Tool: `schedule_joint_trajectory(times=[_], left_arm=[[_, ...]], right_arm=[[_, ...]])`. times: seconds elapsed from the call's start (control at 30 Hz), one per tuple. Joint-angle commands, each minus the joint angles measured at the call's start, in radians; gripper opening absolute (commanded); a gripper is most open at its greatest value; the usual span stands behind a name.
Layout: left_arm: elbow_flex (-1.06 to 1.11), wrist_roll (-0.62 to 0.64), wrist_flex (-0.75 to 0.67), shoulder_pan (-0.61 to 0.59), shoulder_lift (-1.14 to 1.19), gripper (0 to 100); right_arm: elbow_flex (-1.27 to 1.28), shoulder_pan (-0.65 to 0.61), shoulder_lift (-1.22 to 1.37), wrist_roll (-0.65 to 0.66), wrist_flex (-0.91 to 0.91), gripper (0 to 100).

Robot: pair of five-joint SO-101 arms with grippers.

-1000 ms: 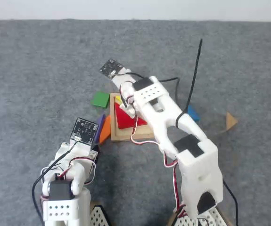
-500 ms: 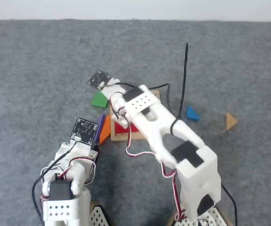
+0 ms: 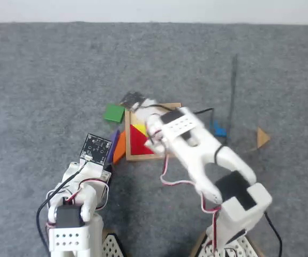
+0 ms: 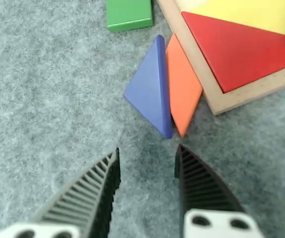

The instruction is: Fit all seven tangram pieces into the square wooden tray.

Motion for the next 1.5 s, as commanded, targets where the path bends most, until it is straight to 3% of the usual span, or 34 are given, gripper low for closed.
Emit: schedule_joint_trajectory(times=[0.0,0.1,0.33,0.53,0.77,0.93,1.1,1.33,1.47], left_arm=[[-0.008,-0.008,0.008,-0.005,-0.012,17],[-0.008,-0.008,0.008,-0.005,-0.012,17],[-0.008,-0.008,0.008,-0.005,-0.012,17],[-0.008,-0.008,0.008,-0.005,-0.012,17],[-0.008,-0.008,0.008,-0.005,-0.012,17],[-0.008,-0.008,0.008,-0.005,-0.012,17],[-0.008,-0.008,0.008,-0.005,-0.012,17],[-0.008,-0.008,0.008,-0.005,-0.012,17],[-0.008,-0.008,0.008,-0.005,-0.012,17]], right_arm=[[-0.008,0.11,-0.018,0.054,-0.038,11.5],[-0.035,0.13,-0.019,0.06,-0.053,11.7],[-0.115,0.047,-0.01,0.055,-0.058,11.9],[-0.304,0.05,0.168,0.052,-0.051,12.0],[-0.641,0.096,0.41,-0.028,0.038,12.0],[-0.713,0.125,0.401,-0.092,0.09,12.0],[-0.535,0.084,0.2,-0.098,0.097,12.0],[0.018,-0.038,-0.214,-0.094,-0.191,16.4],[0.129,-0.035,-0.28,-0.097,-0.183,16.5]])
